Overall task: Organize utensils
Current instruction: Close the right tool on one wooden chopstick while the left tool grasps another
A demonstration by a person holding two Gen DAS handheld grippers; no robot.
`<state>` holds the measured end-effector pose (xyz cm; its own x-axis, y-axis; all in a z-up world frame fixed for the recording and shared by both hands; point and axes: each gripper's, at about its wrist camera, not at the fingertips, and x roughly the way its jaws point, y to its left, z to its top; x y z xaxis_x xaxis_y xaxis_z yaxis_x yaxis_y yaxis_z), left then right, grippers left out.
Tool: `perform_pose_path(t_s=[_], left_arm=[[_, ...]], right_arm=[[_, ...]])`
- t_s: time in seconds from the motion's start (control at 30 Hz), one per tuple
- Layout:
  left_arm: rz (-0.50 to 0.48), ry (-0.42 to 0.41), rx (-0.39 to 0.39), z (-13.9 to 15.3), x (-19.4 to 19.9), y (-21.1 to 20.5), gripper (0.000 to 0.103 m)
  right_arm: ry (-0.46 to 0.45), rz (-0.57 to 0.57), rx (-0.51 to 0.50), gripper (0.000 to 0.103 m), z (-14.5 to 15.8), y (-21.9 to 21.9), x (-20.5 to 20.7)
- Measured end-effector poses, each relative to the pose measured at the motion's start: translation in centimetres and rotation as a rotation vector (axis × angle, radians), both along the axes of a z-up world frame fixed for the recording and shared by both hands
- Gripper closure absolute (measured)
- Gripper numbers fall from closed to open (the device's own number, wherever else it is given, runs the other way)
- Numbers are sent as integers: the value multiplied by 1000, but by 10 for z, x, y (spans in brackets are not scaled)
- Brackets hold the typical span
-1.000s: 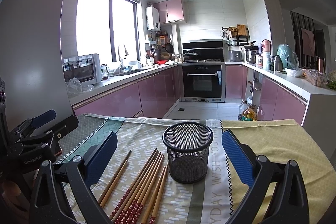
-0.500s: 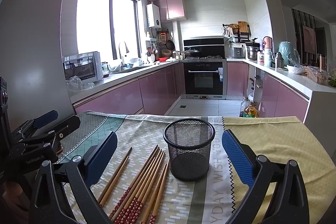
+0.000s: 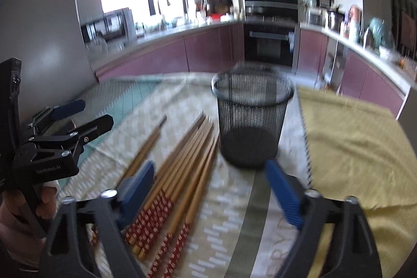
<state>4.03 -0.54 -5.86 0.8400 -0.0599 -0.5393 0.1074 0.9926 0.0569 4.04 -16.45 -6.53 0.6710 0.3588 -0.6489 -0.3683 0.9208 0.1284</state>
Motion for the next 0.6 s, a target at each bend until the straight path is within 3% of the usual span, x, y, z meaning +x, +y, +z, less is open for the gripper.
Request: perform_pose_path(t_s=[0.17,0.43,0.6], left_arm=[[-44,129,-12,-25,20,2,32],[-95,222,0,-40,33,-4,45],[-117,291,-13,-48,38,-1,65]], right_arm=[[87,1,-16,51,-17,3,13],[137,28,-57,59,-24,13,21],[148,23,-70,61,-26,13,24]])
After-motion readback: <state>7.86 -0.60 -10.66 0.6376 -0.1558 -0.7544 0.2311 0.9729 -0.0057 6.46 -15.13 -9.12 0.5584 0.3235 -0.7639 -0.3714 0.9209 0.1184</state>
